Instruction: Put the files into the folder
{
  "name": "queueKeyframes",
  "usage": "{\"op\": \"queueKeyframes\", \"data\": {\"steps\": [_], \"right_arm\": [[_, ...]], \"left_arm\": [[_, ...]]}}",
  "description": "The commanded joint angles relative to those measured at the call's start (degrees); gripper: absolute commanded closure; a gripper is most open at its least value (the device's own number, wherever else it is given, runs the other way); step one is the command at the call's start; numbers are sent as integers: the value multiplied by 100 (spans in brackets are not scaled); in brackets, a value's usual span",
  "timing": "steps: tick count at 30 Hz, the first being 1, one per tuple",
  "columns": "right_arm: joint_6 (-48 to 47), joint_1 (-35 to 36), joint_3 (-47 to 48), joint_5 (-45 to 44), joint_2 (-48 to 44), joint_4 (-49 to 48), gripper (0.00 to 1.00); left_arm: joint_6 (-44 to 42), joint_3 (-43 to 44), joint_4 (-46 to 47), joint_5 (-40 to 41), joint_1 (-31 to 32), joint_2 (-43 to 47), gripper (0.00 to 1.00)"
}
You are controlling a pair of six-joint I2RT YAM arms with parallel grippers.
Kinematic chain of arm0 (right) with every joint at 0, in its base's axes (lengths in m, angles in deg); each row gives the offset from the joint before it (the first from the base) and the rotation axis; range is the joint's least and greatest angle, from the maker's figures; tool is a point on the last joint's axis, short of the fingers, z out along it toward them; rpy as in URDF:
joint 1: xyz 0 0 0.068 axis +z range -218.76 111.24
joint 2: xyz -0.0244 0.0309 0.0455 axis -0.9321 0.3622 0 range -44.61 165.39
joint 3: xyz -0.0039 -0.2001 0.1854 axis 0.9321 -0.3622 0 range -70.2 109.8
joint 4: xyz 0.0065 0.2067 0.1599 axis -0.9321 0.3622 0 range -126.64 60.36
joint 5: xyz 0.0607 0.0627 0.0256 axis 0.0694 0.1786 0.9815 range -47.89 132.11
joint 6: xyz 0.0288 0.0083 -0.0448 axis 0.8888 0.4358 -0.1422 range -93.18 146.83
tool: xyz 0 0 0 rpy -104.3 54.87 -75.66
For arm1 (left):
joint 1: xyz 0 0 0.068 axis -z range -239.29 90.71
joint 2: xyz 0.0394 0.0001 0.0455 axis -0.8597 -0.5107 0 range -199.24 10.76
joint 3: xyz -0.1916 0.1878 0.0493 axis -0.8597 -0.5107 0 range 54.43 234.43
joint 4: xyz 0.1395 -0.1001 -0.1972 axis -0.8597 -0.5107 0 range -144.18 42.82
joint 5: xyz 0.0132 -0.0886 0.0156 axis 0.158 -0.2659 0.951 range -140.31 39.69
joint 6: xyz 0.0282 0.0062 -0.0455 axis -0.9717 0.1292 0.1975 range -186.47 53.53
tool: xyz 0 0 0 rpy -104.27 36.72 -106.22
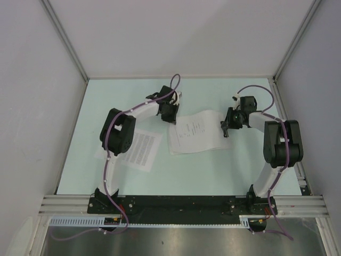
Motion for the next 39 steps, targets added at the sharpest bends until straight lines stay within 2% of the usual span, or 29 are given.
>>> {"op": "queueKeyframes", "data": {"steps": [1, 13, 22, 24, 25, 27, 28, 31, 34, 39], "right_arm": [[304, 14, -265, 652, -104, -137, 100], [462, -434, -731, 1258, -131, -621, 100], [524, -400, -758, 1180, -252, -692, 100], [402, -312, -644, 637, -359, -300, 86], [349, -120, -530, 434, -402, -61, 70], [304, 39, -442, -50, -578, 238, 56], [356, 127, -433, -138, -631, 275, 45], [374, 268, -415, -262, -702, 345, 38], [331, 531, -319, -621, -562, 441, 38], [321, 1147, -231, -1947, -456, 688, 39]], "left_arm": [[-256, 236, -304, 2, 14, -233, 100], [-494, 200, -436, 581, -30, -355, 100], [-380, 324, -436, 388, 75, -505, 100], [-371, 236, -419, 362, 76, -505, 100], [-371, 210, -401, 362, 67, -505, 100], [-380, 175, -383, 406, 67, -479, 100], [-380, 175, -383, 406, 67, -470, 100], [-336, 157, -357, 336, 76, -426, 100], [-318, 96, -331, 327, 76, -373, 100], [-327, 8, -304, 353, 76, -294, 100]]}}
